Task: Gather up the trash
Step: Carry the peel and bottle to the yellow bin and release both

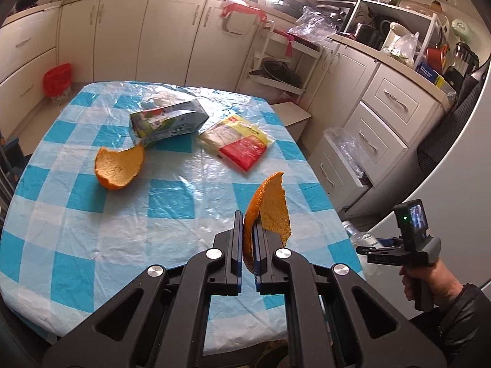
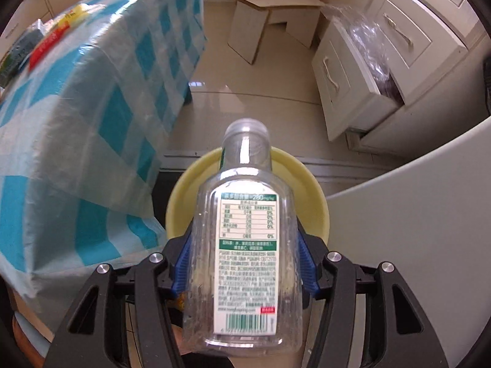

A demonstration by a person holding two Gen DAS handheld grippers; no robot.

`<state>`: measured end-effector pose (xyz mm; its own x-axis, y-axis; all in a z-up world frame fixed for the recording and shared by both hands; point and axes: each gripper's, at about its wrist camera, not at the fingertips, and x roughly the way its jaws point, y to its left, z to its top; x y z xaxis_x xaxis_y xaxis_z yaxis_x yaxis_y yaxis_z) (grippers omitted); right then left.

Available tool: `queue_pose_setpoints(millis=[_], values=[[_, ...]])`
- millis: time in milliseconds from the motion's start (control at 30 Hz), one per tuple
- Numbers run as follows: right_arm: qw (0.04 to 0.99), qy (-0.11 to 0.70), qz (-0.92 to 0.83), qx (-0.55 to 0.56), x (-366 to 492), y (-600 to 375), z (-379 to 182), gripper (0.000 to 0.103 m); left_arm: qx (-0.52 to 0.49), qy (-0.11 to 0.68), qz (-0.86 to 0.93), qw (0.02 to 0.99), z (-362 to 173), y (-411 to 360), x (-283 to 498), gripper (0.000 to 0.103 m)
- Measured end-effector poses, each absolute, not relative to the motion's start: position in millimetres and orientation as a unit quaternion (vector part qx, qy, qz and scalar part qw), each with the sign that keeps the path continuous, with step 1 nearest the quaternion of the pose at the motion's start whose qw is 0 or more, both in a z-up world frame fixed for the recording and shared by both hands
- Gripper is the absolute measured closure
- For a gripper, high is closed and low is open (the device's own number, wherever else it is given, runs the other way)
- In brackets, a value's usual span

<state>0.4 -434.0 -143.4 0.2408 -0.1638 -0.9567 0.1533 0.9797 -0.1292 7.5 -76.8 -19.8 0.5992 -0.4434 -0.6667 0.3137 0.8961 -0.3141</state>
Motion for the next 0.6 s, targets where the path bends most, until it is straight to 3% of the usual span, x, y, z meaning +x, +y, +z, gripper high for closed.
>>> queue_pose_setpoints(millis=[167,333,600], values=[[0.804,0.567,-0.176,0.043,-1.7,-462.7,-117.1,0.035,-0.064,0.393,-0.246,0.884,-11.3,-118.2,2.3,0.098],[0.872,0.427,-0.216,0.106,-27.6,-478.9,-45.4,0.021,-0.037,0.402,-0.293,0.867,-15.8,-183.1,-5.1,0.098],[0.922,0.277,-0.239,0.13,-52.0,-485.8,18.4,0.015,0.005,0.427,-0.344,0.836,-49.5,-298.2,-11.2,0.098]])
